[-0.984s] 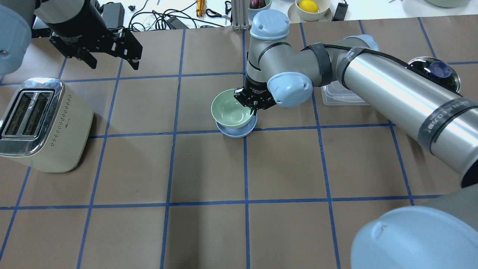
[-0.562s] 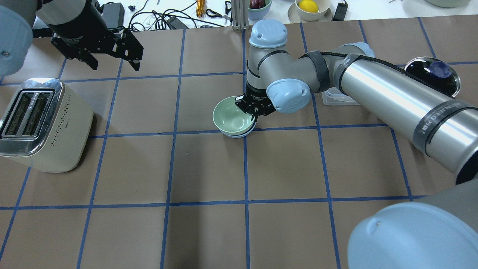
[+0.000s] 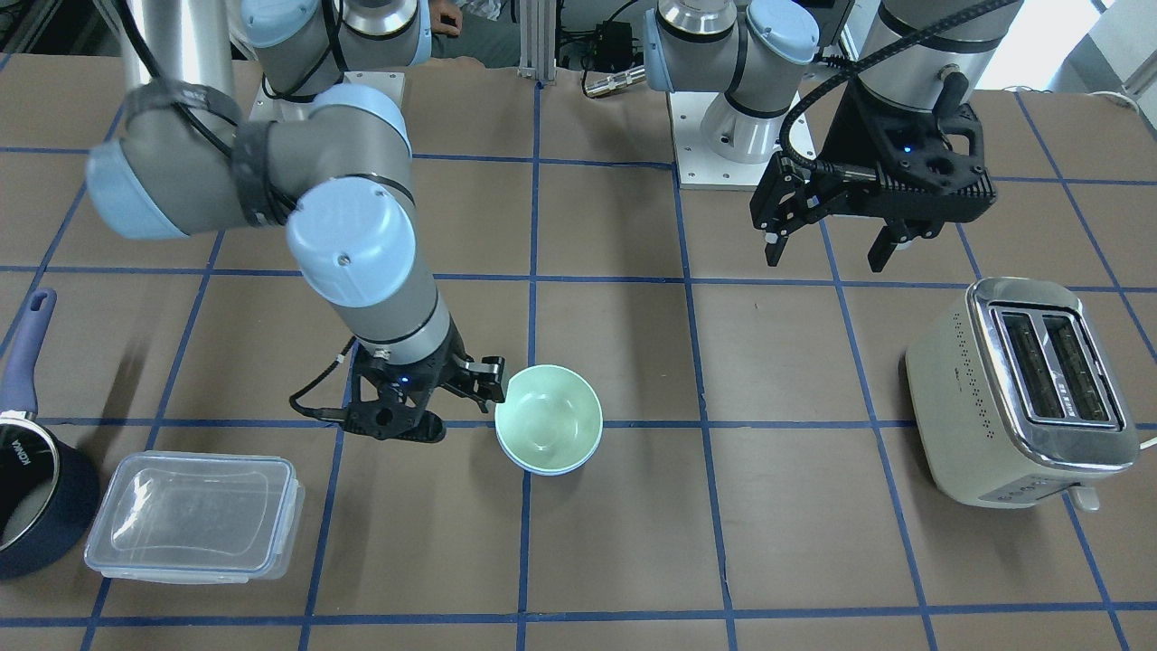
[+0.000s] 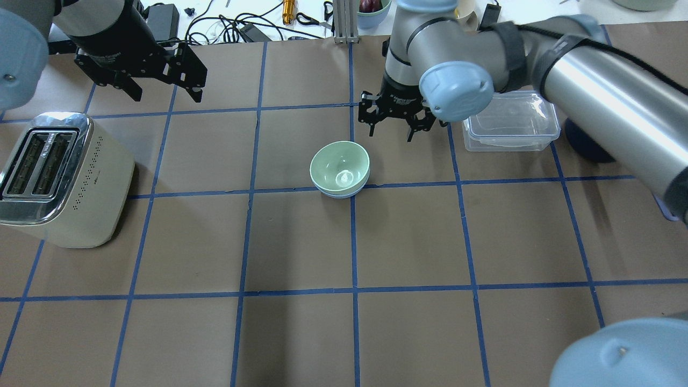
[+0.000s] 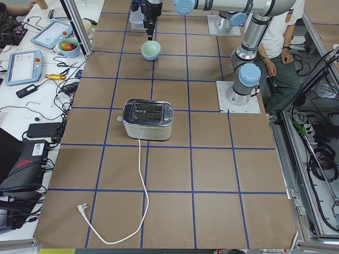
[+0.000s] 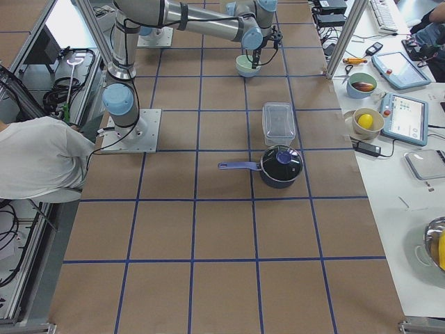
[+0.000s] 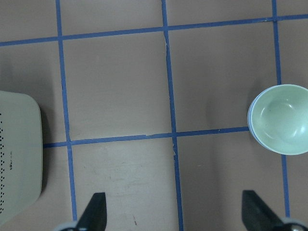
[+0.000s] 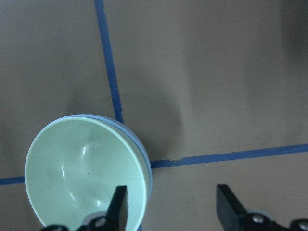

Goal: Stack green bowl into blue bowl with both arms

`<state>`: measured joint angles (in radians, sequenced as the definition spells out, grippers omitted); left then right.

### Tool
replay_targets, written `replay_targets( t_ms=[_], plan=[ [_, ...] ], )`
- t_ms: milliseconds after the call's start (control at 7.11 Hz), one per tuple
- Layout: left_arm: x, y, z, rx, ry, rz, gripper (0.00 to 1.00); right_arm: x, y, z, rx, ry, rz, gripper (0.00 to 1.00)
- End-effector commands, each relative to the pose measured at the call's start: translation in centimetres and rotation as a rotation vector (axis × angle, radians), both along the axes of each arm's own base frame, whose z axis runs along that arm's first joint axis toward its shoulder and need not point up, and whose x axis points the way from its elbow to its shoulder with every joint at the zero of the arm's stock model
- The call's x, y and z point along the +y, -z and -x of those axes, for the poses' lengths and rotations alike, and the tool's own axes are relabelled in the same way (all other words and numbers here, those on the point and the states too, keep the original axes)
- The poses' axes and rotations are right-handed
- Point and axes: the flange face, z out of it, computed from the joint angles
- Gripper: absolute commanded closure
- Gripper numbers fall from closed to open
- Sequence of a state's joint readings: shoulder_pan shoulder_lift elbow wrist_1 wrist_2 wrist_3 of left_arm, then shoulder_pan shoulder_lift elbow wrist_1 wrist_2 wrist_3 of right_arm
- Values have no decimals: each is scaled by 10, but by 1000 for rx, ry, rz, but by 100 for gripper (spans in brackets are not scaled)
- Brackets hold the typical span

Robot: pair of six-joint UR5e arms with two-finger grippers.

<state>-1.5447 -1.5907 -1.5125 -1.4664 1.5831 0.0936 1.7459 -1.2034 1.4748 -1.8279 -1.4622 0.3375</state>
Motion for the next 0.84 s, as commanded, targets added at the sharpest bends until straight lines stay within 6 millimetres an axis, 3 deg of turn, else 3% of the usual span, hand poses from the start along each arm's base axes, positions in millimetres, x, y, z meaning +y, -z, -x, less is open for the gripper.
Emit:
replay_targets(
  t_ms=[0,141,281,422,703],
  plan=[
    [-1,-1,0,0,0,3,0,15,-100,73,64,-26,-20,0],
    [0,1,1,0,0,-2,0,27,-132,93,103,-89,26,0],
    [0,2,1,0,0,-3,0,41,-159,100,123,-110,81,0],
    [0,2,1,0,0,-3,0,51,-164,102,123,-108,83,0],
    [0,2,1,2,0,-3,0,73,-148,102,121,-155,69,0]
  ],
)
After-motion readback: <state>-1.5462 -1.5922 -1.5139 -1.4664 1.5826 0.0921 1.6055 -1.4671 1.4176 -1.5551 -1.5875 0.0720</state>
